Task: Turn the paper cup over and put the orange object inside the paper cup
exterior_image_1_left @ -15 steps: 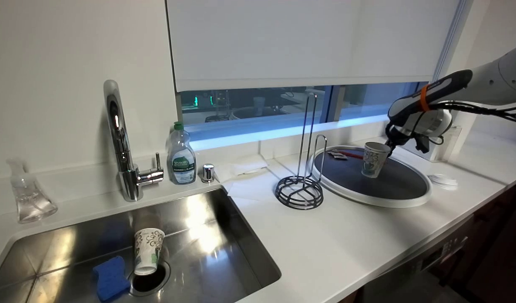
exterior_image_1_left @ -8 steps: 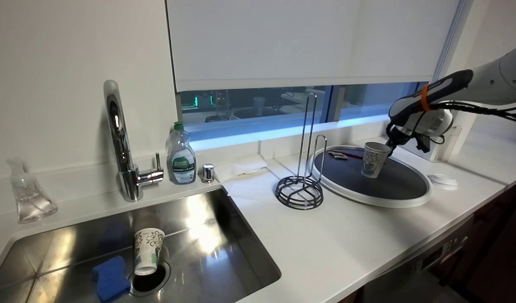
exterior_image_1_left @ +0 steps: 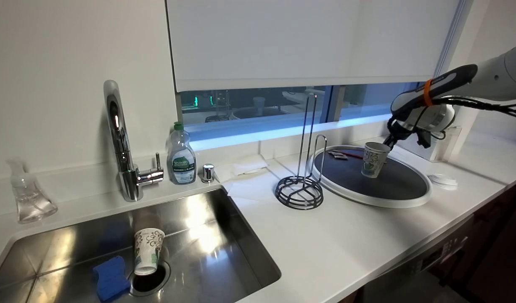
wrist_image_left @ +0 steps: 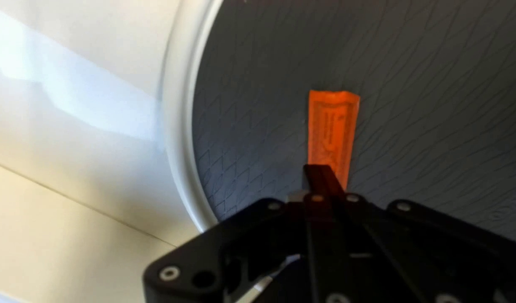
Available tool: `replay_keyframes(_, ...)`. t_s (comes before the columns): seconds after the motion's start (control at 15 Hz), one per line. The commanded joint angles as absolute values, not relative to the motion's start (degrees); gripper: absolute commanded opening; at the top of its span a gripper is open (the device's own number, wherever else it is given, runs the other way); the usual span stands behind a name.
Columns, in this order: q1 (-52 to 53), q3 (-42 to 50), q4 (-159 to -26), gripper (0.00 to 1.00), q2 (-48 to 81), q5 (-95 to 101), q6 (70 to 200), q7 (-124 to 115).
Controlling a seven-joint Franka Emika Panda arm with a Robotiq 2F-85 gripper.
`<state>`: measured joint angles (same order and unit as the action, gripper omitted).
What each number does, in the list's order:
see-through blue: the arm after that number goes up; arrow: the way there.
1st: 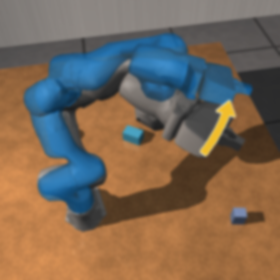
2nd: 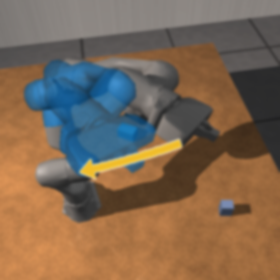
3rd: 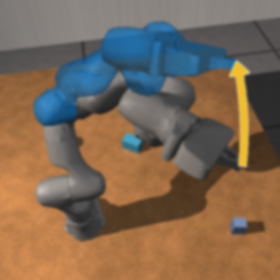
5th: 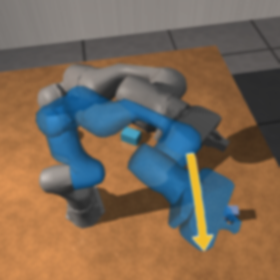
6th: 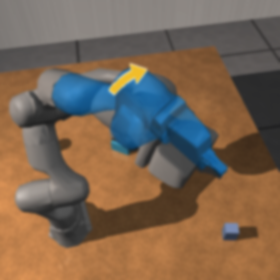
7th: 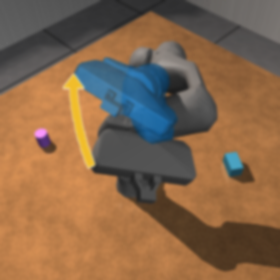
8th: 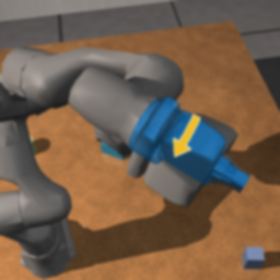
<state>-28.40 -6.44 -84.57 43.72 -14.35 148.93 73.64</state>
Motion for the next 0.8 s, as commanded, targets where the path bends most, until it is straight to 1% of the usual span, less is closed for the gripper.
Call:
replay_keyframes(0.0,-28.9,-6.9,-84.3,0.27,43.9,-14.7,149.2,74.5)
replay_keyframes(0.07,-28.8,-6.9,-84.0,0.32,44.4,-14.6,149.1,74.5)
replay_keyframes(0.6,-28.9,-7.2,-82.0,0.93,47.2,-14.4,148.8,74.6)
replay_keyframes(0.67,-28.9,-7.3,-81.7,0.87,47.5,-14.4,148.6,74.6)
replay_keyframes(0.73,-28.8,-7.2,-81.5,0.57,47.7,-14.3,148.4,74.4)
